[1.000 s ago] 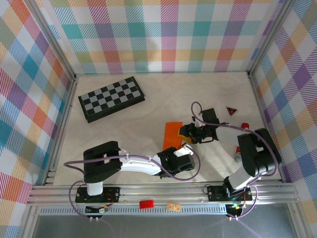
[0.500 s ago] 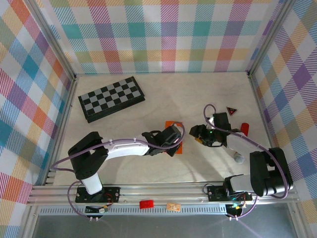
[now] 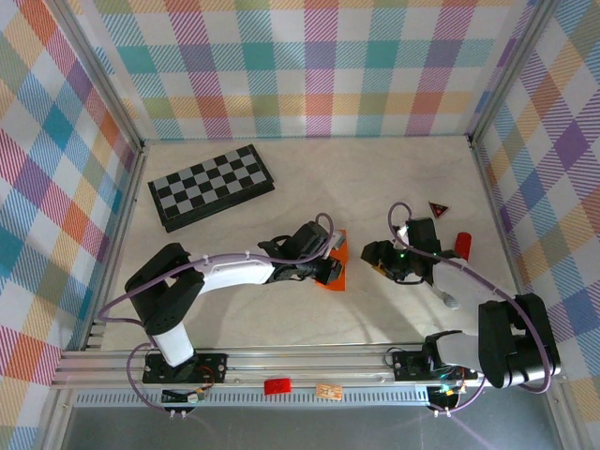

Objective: Fold a paper plane with a square sheet of paper (pick it up from the middle)

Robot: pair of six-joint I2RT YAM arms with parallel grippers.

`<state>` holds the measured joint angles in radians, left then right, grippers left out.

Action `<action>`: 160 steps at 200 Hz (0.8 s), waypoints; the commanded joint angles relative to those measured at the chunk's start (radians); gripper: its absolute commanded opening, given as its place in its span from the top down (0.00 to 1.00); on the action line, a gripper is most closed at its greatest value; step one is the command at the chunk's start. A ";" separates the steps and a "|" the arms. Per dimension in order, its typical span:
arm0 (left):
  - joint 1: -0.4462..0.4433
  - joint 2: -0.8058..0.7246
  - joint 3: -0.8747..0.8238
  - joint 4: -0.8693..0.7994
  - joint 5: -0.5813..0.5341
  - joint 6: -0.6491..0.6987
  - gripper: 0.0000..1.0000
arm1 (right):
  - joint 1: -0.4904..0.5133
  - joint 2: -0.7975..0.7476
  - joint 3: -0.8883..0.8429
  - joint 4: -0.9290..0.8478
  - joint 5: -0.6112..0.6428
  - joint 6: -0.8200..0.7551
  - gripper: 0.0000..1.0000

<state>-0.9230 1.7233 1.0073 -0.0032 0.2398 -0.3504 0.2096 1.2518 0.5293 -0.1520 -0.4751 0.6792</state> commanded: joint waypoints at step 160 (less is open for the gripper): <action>0.015 0.029 0.049 -0.140 -0.068 0.042 0.93 | 0.128 0.182 -0.047 0.280 -0.232 0.105 0.93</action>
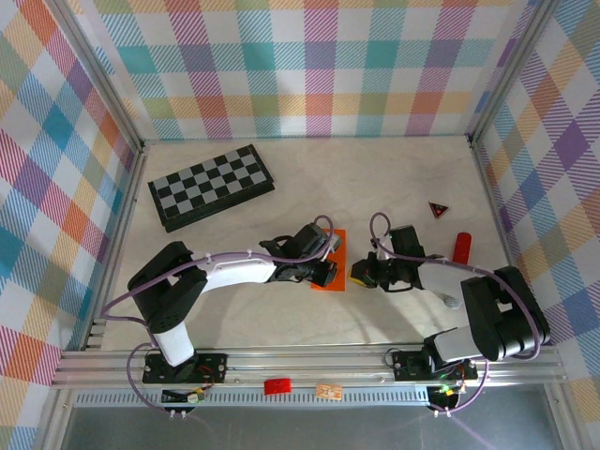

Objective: Fold a paper plane with a square sheet of paper (pick it up from the middle)

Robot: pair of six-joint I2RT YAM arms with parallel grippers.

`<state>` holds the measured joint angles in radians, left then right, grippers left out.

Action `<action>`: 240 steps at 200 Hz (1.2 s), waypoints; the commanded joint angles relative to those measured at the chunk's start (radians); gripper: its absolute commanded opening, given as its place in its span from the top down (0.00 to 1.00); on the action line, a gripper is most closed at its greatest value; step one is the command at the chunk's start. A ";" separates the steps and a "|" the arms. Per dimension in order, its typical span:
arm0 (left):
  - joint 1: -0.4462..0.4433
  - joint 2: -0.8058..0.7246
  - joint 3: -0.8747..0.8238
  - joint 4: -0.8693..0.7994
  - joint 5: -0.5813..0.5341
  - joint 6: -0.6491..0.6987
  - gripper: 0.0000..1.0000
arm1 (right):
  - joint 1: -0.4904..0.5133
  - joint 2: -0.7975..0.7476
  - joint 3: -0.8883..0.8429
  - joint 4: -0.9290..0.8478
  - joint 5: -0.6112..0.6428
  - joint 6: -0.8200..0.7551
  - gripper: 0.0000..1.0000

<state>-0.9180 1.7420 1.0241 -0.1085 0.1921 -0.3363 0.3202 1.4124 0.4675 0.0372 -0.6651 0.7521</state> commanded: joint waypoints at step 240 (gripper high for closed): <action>0.010 0.036 0.030 0.010 -0.022 0.059 0.79 | 0.071 0.155 0.059 0.185 -0.018 0.086 0.94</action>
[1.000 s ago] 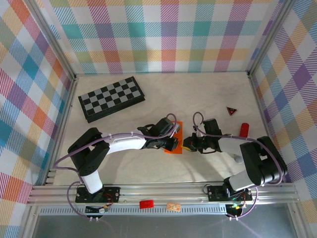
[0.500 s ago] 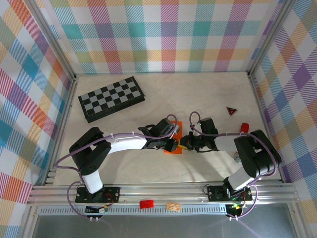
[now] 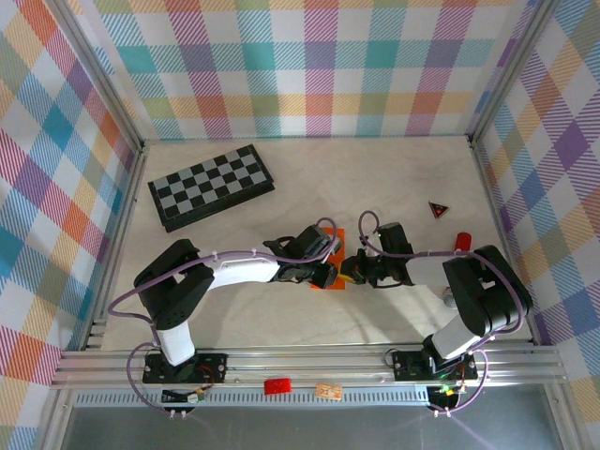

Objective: Fold a paper plane with a square sheet of paper (pick it up from the middle)

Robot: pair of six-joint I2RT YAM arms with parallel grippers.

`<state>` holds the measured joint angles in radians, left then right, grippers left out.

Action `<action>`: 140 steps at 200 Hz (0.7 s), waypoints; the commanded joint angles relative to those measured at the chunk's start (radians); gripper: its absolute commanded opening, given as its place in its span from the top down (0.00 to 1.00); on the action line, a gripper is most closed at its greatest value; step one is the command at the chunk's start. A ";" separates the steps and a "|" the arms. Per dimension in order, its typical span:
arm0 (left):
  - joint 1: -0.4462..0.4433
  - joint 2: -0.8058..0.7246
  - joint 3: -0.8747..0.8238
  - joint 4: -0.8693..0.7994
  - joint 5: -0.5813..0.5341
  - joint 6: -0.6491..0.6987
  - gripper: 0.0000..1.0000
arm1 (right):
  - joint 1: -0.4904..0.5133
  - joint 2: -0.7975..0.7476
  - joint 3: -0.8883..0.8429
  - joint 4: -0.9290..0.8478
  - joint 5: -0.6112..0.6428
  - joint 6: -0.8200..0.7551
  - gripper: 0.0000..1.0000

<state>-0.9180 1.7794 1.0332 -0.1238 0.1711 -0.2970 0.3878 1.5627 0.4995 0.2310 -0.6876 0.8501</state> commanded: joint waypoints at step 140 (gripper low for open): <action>0.010 0.000 0.016 0.038 0.001 0.047 0.80 | 0.003 0.003 0.035 -0.020 0.005 -0.019 0.94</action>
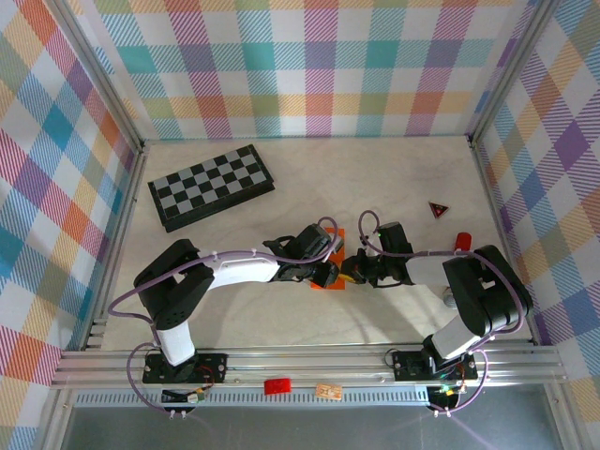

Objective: Fold a paper plane with a square sheet of paper (pick it up from the middle)

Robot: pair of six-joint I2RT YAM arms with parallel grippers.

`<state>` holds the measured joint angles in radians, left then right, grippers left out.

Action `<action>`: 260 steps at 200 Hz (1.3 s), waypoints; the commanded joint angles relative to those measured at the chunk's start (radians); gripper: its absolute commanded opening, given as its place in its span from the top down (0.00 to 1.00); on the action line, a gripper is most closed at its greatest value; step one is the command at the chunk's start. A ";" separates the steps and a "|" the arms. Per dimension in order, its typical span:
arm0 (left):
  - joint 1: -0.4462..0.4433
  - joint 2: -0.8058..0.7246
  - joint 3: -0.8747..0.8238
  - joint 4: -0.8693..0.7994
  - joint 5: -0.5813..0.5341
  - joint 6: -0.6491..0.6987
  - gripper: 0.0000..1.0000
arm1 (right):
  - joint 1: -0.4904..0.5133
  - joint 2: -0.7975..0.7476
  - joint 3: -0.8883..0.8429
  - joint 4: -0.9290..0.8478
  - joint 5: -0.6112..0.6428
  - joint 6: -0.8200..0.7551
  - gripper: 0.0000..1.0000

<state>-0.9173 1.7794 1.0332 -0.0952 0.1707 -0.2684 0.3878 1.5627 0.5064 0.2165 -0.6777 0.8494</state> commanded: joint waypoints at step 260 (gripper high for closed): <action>0.009 0.032 0.070 -0.067 0.007 0.086 0.81 | 0.003 0.002 0.040 -0.025 -0.005 -0.026 0.94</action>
<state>-0.9173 1.7939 1.0733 -0.1375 0.1730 -0.2070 0.3878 1.5627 0.5156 0.1936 -0.6704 0.8455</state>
